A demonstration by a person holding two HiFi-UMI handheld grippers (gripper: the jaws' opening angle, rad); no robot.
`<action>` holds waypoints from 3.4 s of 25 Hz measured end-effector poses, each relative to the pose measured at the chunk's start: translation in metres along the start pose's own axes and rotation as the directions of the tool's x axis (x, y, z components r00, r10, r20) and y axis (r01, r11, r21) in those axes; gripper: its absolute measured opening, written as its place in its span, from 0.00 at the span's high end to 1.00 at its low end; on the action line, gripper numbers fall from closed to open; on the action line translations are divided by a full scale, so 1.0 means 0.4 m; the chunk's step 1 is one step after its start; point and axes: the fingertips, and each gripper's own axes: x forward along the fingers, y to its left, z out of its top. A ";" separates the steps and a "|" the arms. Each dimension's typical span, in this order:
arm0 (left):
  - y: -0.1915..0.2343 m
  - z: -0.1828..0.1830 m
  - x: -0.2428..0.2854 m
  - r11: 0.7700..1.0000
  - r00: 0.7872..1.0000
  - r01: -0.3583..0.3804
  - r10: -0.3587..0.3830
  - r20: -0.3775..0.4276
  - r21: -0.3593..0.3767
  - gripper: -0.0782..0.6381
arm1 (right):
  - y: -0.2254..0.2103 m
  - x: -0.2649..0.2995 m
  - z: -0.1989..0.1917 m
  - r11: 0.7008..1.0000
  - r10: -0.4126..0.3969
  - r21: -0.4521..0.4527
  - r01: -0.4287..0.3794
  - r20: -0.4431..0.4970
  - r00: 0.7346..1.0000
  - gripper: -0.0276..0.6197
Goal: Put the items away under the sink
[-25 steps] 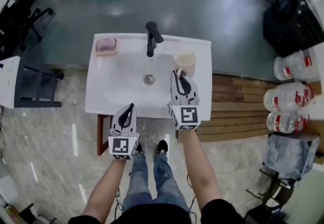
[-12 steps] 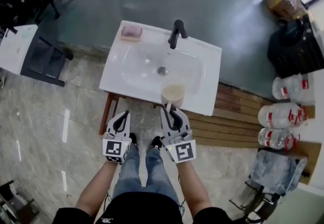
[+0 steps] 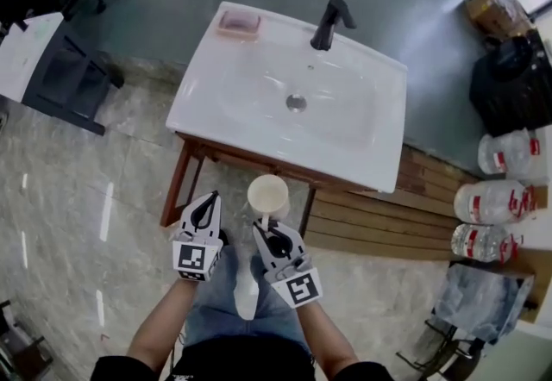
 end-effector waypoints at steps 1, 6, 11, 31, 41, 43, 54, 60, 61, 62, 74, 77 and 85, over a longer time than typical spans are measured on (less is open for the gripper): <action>0.003 -0.040 0.009 1.000 1.000 0.000 0.000 0.000 -0.002 0.88 | 0.006 0.001 -0.046 1.000 0.007 0.006 -0.007 0.006 1.000 0.90; 0.036 -0.219 0.085 1.000 0.999 -0.020 0.020 0.027 -0.004 0.88 | -0.006 0.035 -0.297 0.999 0.040 0.009 -0.040 0.010 0.999 0.90; 0.096 -0.359 0.171 0.997 0.993 -0.068 0.066 0.094 0.022 0.88 | -0.054 0.147 -0.530 0.996 0.079 -0.035 -0.079 0.013 0.997 0.90; 0.182 -0.482 0.323 0.995 0.974 -0.083 0.068 0.216 0.061 0.88 | -0.285 0.480 -0.762 0.993 -0.030 -0.105 0.043 0.121 0.992 0.91; 0.125 -0.434 0.282 0.999 0.993 -0.025 0.020 0.115 0.045 0.88 | -0.295 0.393 -0.781 0.975 -0.222 -0.006 0.222 -0.038 0.974 0.80; 0.082 -0.383 0.251 0.998 0.994 0.033 -0.038 0.104 0.057 0.88 | -0.293 0.346 -0.774 0.966 -0.257 0.010 0.259 -0.100 0.961 0.80; -0.053 0.006 -0.018 0.997 0.996 0.024 -0.018 -0.084 0.079 0.88 | -0.193 0.056 -0.345 0.927 -0.338 0.062 0.369 -0.285 0.897 0.86; -0.141 0.243 -0.149 0.995 0.992 0.069 -0.061 -0.106 0.069 0.88 | -0.133 -0.054 -0.003 0.935 -0.332 0.033 0.354 -0.274 0.903 0.91; -0.156 0.281 -0.167 0.994 0.992 0.079 -0.072 -0.102 0.069 0.88 | -0.120 -0.070 0.051 0.938 -0.328 0.024 0.346 -0.269 0.906 0.92; -0.168 0.319 -0.183 0.994 0.992 0.087 -0.080 -0.095 0.070 0.88 | -0.108 -0.087 0.103 0.940 -0.324 0.019 0.340 -0.263 0.909 0.93; -0.226 0.750 -0.367 0.985 0.979 0.131 -0.147 0.143 0.116 0.88 | -0.044 -0.258 0.677 0.922 -0.383 -0.052 0.383 0.000 0.924 0.94; -0.242 0.811 -0.416 0.979 0.968 0.115 -0.149 0.204 0.169 0.88 | -0.050 -0.318 0.780 0.895 -0.437 -0.058 0.443 0.094 0.895 0.94; -0.246 0.853 -0.450 0.981 0.954 0.091 -0.135 0.266 0.174 0.88 | -0.089 -0.416 0.828 0.840 -0.533 -0.012 0.543 0.172 0.828 0.94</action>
